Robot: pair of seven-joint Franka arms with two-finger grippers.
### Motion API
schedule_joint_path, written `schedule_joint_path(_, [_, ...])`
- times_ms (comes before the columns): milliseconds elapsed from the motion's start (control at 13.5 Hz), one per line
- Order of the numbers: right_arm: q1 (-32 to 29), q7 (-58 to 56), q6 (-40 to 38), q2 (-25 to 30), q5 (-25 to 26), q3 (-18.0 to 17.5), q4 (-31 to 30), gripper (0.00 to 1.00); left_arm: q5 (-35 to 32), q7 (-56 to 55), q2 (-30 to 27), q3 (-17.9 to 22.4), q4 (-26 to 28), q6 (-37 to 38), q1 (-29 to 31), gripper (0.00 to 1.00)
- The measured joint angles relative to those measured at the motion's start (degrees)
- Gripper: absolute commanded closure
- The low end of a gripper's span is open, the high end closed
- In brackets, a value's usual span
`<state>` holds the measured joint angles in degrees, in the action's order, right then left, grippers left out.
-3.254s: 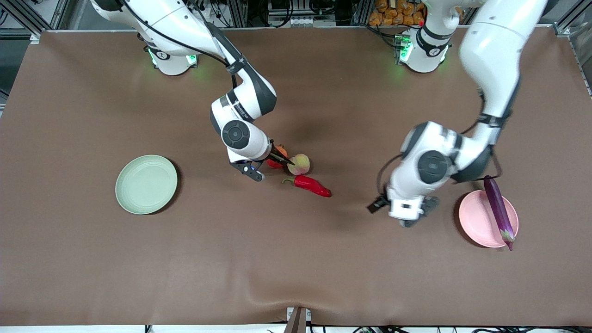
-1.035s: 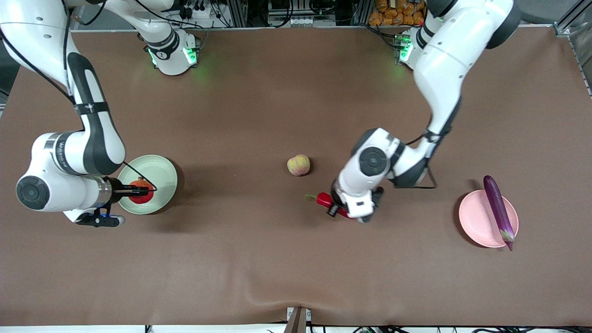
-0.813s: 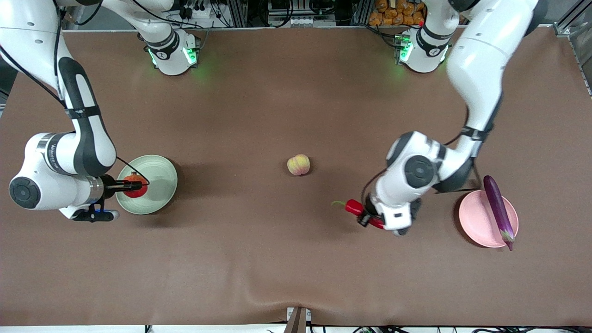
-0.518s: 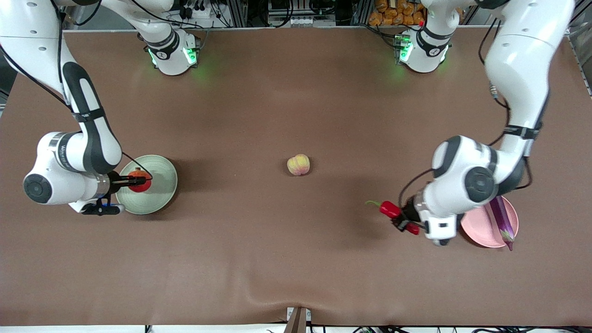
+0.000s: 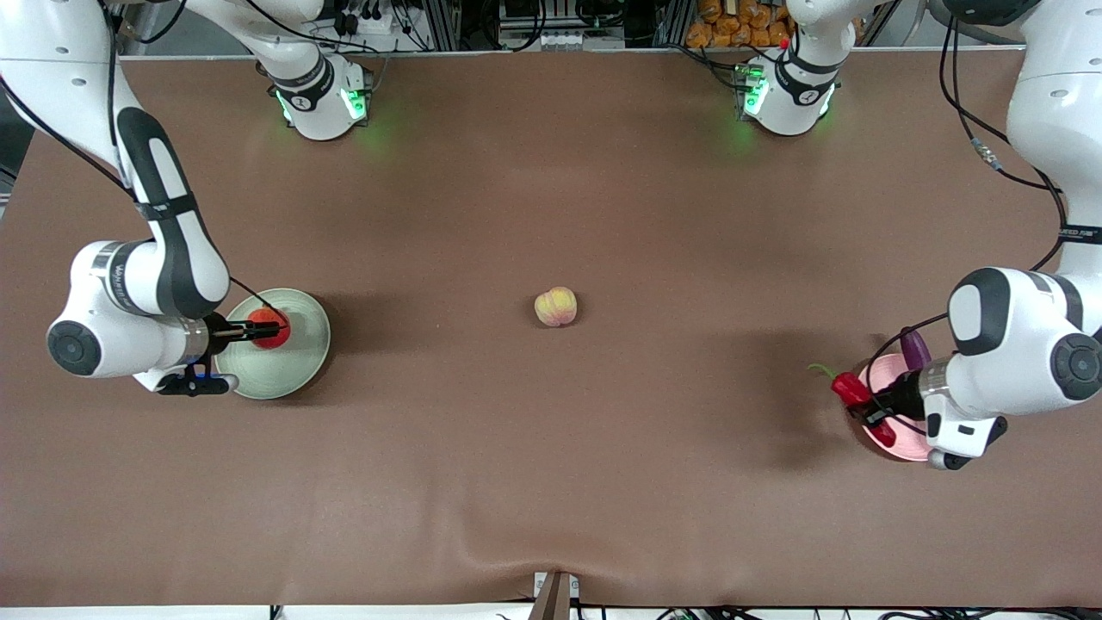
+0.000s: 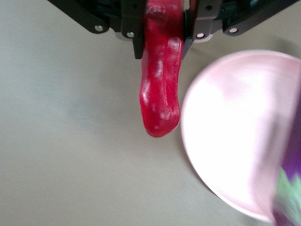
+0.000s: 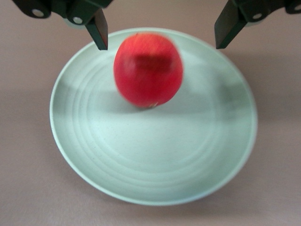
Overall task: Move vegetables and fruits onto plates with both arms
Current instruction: 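Release the apple and chili onto their plates, right gripper reaching the peach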
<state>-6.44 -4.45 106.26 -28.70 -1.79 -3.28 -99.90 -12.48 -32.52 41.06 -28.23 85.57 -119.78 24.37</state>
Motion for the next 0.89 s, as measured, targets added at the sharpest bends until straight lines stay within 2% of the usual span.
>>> schedule_joint_path(222, [1.62, 6.69, -9.2, 1.06, -6.75, -0.83, 7.56, 0.0, -3.16, 7.42, 0.2, 3.12, 0.02, -0.05, 0.04, 1.0])
schedule_joint_path(370, [6.06, 17.8, -11.43, 1.34, -10.61, -1.26, 10.88, 0.0, -4.29, 11.61, 0.31, 4.23, 0.02, -0.05, 0.01, 1.0])
schedule_joint_path(444, [9.67, 24.58, -11.36, 1.33, -12.15, -1.44, 11.88, 0.0, -4.3, 13.47, 0.46, 5.02, 0.01, -0.1, 0.01, 0.95])
schedule_joint_path(518, [13.84, 31.31, -10.61, 1.32, -13.69, -1.54, 12.47, 0.0, -4.3, 14.63, 0.64, 5.67, 0.02, -0.29, 0.06, 0.76])
schedule_joint_path(592, [18.26, 38.14, -8.45, 1.28, -15.16, -1.58, 12.85, 0.0, -4.3, 15.07, 0.78, 5.99, 0.01, -0.42, 0.11, 0.65])
schedule_joint_path(665, [22.16, 44.65, -5.4, 1.09, -16.44, -1.6, 13.07, 0.0, -4.3, 15.3, 0.84, 6.04, 0.01, -0.44, 0.12, 0.63])
schedule_joint_path(739, [25.38, 49.85, -2.32, 0.7, -17.62, -1.58, 13.11, 0.0, -4.3, 15.65, 0.85, 6.03, 0.0, -0.46, 0.11, 0.56])
schedule_joint_path(887, [30.62, 56.9, 2.51, -0.69, -18.7, -1.53, 13.15, 0.0, -4.3, 17.03, 0.85, 6.09, -0.04, -0.49, 0.32, 0.16])
